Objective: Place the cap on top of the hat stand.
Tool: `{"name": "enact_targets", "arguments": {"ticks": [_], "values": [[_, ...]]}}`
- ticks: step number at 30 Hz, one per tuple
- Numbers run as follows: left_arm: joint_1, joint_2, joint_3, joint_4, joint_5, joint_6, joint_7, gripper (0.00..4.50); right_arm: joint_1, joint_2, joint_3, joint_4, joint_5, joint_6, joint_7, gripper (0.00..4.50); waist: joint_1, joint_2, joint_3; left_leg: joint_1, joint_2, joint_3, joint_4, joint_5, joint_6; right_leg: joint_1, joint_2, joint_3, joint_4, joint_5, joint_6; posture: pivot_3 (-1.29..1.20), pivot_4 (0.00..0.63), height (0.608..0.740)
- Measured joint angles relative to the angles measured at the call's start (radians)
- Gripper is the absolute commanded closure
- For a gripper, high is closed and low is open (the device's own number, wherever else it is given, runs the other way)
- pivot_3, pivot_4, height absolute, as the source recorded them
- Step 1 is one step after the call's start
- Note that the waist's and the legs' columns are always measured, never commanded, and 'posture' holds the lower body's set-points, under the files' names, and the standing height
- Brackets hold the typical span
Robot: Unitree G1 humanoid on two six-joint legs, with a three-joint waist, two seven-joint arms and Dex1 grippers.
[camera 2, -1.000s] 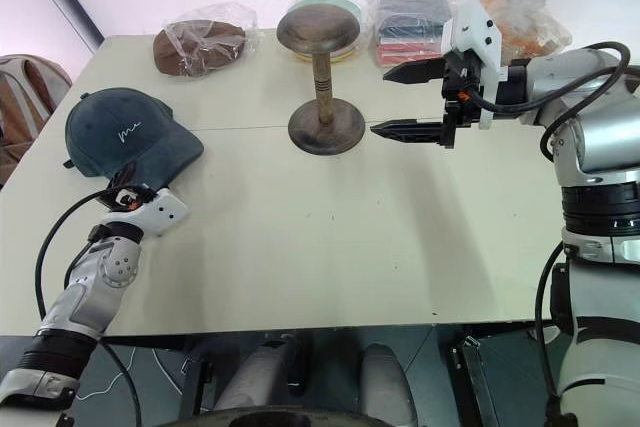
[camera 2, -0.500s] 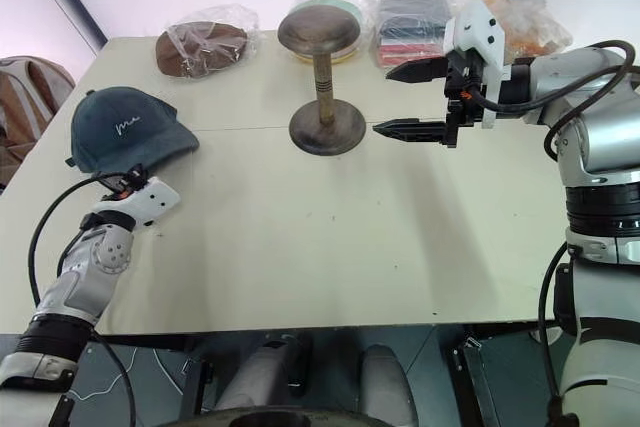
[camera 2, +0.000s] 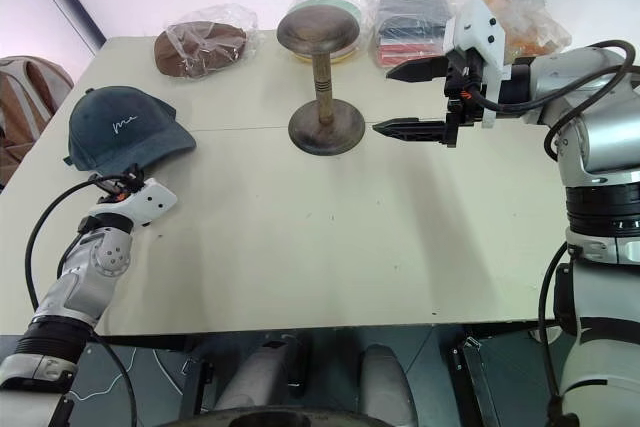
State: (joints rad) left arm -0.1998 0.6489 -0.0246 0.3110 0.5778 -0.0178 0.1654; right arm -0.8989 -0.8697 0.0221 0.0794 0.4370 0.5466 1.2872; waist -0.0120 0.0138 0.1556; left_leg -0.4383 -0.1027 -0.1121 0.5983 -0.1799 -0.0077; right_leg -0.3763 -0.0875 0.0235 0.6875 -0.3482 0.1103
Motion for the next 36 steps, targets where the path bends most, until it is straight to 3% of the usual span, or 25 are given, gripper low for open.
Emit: {"name": "enact_targets", "arguments": {"ticks": [18, 26, 36], "values": [[0.066, -0.049, 0.046, -0.322, 0.003, -0.038, 0.078, 4.48, -0.001, 0.002, 0.000, 0.006, -0.001, -0.015, -0.001, 0.00, 0.001, -0.004, 0.002, -0.004, 0.000, 0.000, 0.000, 0.000, 0.000, -0.004, 0.000, 0.000, 0.000, 0.000, 0.000, 0.00, 0.150, 0.740], [-0.089, -0.110, 0.036, -0.439, 0.007, -0.033, 0.032, 4.48, -0.013, 0.007, 0.000, 0.030, -0.005, -0.032, -0.009, 0.00, 0.003, -0.005, 0.003, -0.005, 0.000, 0.000, 0.002, 0.000, 0.000, -0.003, 0.000, -0.001, 0.000, 0.000, 0.000, 0.00, 0.150, 0.740], [-0.324, -0.158, 0.006, -0.436, -0.013, -0.057, -0.031, 4.48, -0.013, 0.007, -0.006, 0.035, -0.011, -0.054, -0.043, 0.00, 0.002, -0.006, 0.003, -0.005, 0.000, 0.000, 0.003, 0.000, 0.000, -0.003, 0.001, -0.002, 0.000, 0.000, 0.000, 0.00, 0.150, 0.740]]}}
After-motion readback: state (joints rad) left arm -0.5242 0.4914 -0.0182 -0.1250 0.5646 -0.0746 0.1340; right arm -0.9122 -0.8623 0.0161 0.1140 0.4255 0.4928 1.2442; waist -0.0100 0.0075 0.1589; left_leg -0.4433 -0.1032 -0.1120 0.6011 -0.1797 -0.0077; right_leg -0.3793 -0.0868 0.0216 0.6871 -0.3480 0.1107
